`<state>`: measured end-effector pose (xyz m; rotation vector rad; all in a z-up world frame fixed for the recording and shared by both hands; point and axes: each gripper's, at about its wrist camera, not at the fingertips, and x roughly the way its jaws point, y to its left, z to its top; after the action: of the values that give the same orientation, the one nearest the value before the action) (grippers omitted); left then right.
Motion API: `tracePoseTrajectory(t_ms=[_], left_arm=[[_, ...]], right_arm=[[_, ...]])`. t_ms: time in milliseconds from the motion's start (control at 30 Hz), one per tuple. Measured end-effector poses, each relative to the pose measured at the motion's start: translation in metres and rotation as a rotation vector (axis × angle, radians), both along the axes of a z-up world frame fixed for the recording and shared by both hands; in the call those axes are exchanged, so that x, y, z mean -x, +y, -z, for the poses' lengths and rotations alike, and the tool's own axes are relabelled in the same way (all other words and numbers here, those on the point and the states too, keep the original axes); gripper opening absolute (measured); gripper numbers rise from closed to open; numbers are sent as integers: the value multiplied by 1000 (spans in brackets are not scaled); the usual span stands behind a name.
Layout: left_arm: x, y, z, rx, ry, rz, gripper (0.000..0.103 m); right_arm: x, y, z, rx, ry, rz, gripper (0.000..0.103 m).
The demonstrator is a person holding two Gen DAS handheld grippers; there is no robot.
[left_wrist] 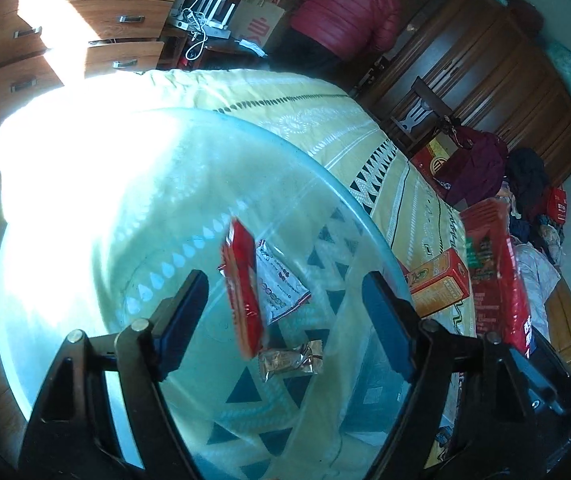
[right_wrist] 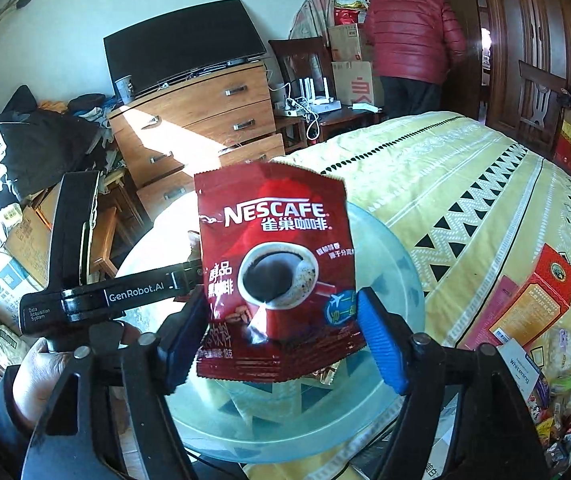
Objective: Organize snacks
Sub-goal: 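Carry the rice-cracker packet and Nescafe bag over the glass bowl and release both, then move the right tool down to a red snack bag on the bed and grasp it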
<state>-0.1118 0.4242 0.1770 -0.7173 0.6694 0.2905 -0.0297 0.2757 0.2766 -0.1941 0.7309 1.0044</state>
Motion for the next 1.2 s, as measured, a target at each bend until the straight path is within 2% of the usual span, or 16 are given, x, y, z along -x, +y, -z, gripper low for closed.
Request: tracePoseTrajectory(t_ms=[133, 267, 367, 400, 467, 533, 700, 767, 833, 933, 1033, 1067, 1133, 1200], left_arm=[[3, 2, -2, -9, 9, -17, 90], [5, -4, -5, -21, 11, -10, 91], [4, -20, -14, -52, -5, 28, 91], [2, -30, -18, -69, -10, 48, 91], [-4, -56, -25, -98, -20, 115, 91], [-10, -86, -30, -118, -33, 203, 91], [-22, -174, -34, -140, -70, 436, 91], [-29, -201, -30, -146, -74, 511, 91], [-37, -214, -22, -156, -46, 534, 91], [-43, -214, -15, -135, -29, 529, 91], [-39, -207, -16, -163, -18, 517, 91], [-38, -205, -17, -162, -17, 513, 91], [-34, -200, -21, -158, -16, 502, 91], [-28, -194, -23, -143, -23, 487, 92]], right_arm=[[4, -2, -3, -7, -5, 7, 79], [20, -30, -12, -53, -35, 37, 79], [39, -76, -11, -88, -64, 101, 80], [47, -96, -7, -93, -74, 134, 84], [60, -138, 6, -98, -115, 215, 91], [65, -183, 28, -58, -122, 304, 92], [42, -294, 98, 86, 53, 509, 92], [31, -324, 113, 104, 82, 569, 92], [19, -345, 125, 113, 100, 610, 92], [12, -351, 136, 90, 145, 616, 91], [26, -348, 138, 55, 235, 576, 90], [32, -346, 140, 25, 300, 567, 90], [52, -342, 157, -30, 489, 592, 92], [72, -321, 181, 21, 599, 555, 92]])
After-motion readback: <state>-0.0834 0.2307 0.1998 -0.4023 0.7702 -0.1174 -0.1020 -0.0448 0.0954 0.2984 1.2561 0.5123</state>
